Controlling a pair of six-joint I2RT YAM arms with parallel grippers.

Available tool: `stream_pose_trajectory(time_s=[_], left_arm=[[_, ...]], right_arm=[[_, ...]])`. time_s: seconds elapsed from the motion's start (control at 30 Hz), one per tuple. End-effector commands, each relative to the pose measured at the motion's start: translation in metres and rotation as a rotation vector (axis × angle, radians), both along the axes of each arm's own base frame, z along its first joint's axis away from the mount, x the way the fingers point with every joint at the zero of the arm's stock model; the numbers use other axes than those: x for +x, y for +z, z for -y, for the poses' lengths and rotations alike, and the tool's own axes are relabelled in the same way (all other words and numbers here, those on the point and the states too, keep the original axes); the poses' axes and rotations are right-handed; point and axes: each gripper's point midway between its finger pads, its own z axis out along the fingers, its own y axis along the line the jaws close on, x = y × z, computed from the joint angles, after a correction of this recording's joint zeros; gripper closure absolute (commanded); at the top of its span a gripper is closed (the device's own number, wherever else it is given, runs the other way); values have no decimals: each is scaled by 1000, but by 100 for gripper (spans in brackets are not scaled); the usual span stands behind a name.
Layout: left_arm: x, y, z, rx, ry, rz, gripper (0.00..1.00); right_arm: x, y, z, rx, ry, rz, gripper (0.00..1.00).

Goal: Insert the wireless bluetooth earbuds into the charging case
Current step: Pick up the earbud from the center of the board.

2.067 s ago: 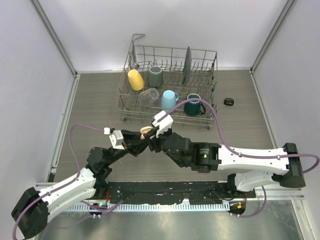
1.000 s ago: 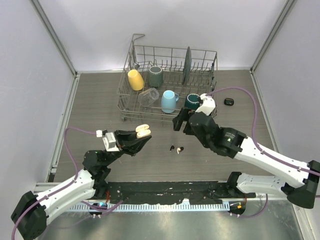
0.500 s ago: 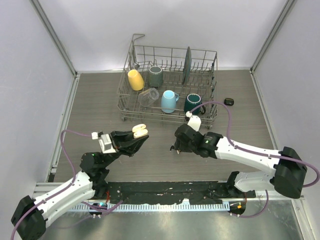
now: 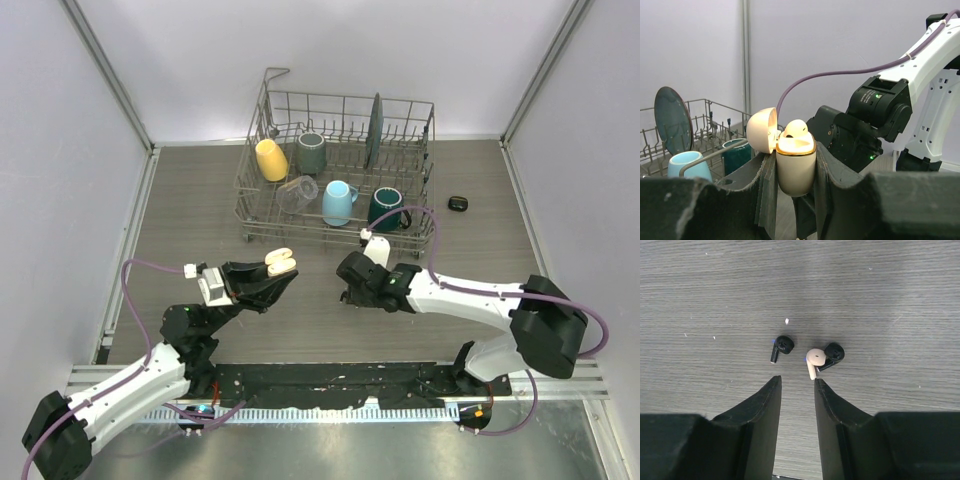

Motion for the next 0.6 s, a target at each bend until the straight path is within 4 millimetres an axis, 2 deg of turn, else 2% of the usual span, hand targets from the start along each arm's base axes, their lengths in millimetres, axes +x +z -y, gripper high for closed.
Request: stream_pose_trajectory(time_s=[0.0,0.57], left_arm=[[2,6,-5,-21,24,16,100],[4,4,-4,-12,34,12,100]], right_arm=[[10,4,-7,-1,11,40,63],[17,-15,-7,-78,20,28,63]])
